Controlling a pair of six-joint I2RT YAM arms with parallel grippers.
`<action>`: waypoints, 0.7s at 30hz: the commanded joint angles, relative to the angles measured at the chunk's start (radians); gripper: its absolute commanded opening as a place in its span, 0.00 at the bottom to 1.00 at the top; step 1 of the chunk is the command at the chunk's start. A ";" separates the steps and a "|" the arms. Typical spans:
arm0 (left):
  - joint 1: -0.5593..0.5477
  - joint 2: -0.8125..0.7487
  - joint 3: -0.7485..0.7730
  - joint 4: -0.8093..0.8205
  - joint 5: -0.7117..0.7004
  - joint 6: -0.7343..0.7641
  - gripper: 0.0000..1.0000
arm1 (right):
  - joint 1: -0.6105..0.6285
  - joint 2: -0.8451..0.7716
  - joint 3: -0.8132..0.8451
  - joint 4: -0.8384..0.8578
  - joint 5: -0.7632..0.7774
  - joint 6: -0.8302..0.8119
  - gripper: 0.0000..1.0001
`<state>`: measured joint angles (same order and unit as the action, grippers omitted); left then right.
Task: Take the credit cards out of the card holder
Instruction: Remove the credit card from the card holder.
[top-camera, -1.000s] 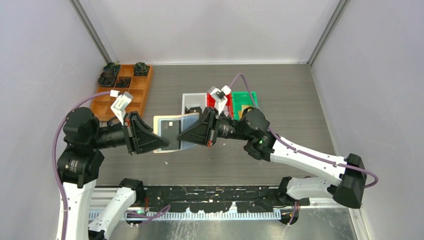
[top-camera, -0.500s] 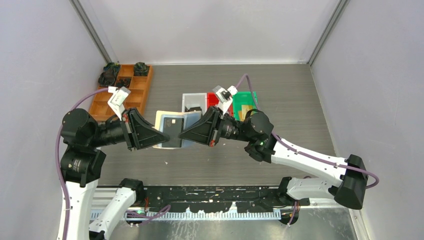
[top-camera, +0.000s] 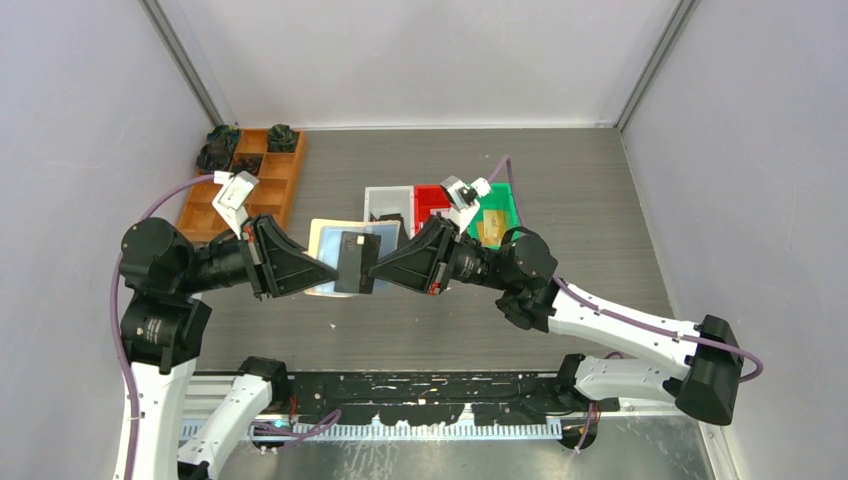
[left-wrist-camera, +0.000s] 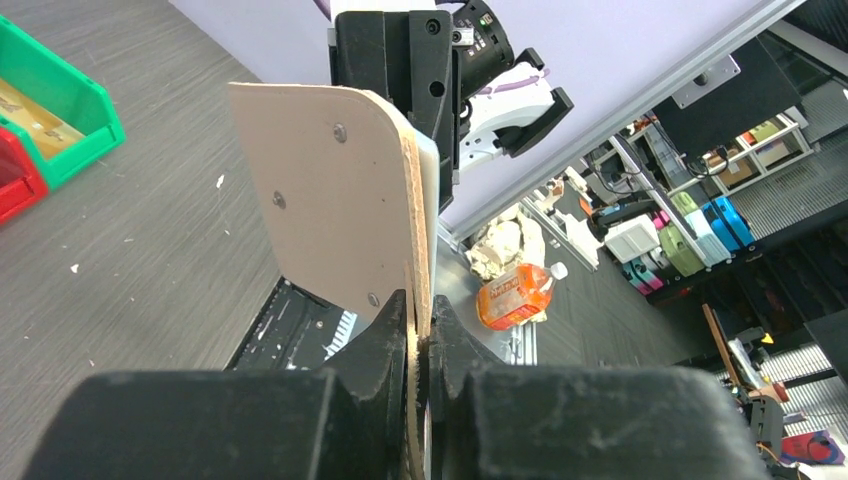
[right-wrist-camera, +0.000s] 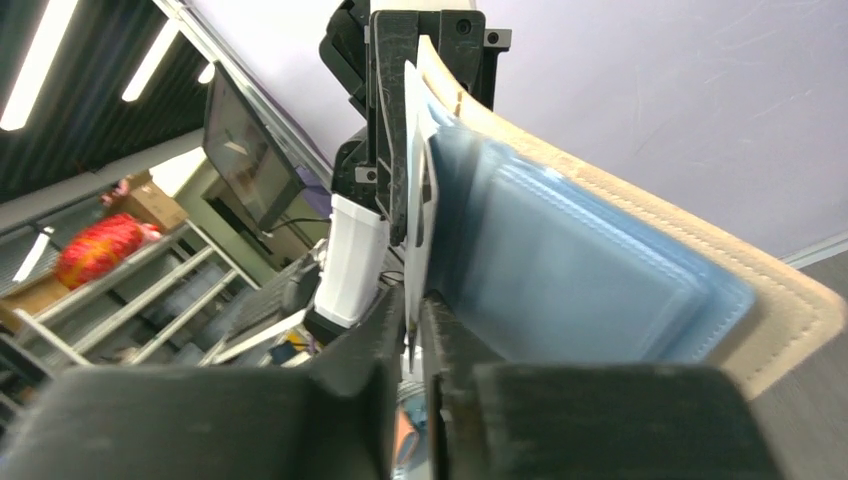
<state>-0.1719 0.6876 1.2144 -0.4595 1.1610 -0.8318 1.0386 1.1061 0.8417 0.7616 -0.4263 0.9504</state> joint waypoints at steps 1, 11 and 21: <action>0.003 -0.007 0.016 0.073 -0.011 -0.003 0.00 | -0.002 0.026 0.037 0.100 -0.032 0.044 0.26; 0.002 -0.003 0.028 0.009 -0.020 0.056 0.00 | -0.001 0.101 0.073 0.221 -0.039 0.120 0.29; 0.003 0.001 0.055 -0.034 -0.025 0.103 0.00 | -0.010 -0.048 -0.009 0.028 0.019 0.007 0.03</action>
<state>-0.1719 0.6876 1.2243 -0.4992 1.1408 -0.7639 1.0382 1.1637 0.8429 0.8505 -0.4427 1.0321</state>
